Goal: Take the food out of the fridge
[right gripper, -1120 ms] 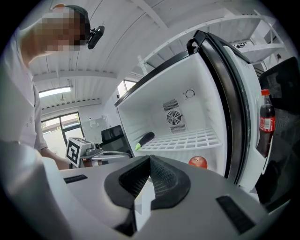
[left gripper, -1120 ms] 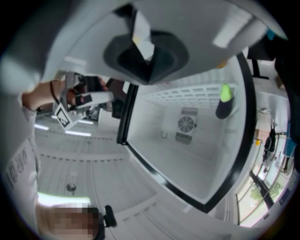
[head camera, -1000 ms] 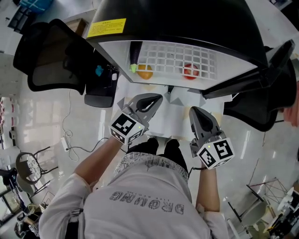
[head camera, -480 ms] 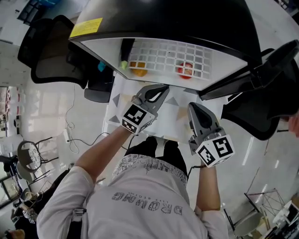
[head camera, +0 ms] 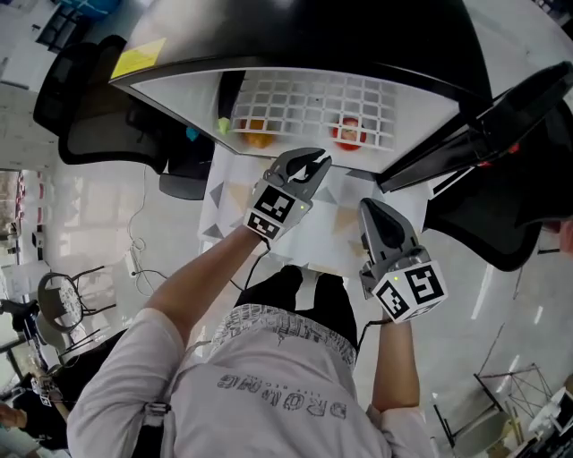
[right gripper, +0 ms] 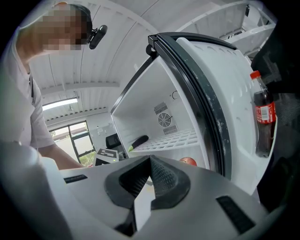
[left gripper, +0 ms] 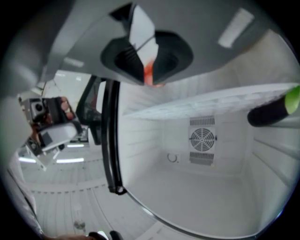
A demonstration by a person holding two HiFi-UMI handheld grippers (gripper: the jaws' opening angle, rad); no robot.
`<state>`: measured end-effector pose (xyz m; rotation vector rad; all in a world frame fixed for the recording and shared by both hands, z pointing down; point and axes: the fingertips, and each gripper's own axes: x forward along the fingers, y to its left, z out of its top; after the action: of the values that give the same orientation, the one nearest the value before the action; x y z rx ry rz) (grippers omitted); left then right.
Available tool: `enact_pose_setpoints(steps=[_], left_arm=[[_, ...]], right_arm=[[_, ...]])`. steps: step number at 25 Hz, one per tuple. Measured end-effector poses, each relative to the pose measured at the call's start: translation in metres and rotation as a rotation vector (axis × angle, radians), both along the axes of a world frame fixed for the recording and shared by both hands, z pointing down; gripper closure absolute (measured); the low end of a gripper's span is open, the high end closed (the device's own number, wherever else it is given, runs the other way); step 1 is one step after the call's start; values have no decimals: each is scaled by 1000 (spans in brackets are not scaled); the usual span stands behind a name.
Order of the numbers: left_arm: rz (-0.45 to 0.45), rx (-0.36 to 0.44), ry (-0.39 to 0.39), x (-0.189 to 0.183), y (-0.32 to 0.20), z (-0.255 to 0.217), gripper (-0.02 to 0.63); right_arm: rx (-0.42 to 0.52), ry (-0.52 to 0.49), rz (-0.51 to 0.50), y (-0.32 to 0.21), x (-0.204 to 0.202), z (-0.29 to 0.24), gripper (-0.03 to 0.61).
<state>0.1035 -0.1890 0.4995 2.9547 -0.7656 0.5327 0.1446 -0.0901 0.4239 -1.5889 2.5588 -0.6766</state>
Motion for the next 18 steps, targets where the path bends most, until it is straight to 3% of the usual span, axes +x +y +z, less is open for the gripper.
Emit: enact_pose_setpoints(steps=[8,18], left_arm=[[28,23,-28,14,-23,23,492],[92,42,-31,37,-39,39,360]], right_arm=[[-5,-17,28,1,-2,24,578],[-7,-5,55,0,-1,42,578]])
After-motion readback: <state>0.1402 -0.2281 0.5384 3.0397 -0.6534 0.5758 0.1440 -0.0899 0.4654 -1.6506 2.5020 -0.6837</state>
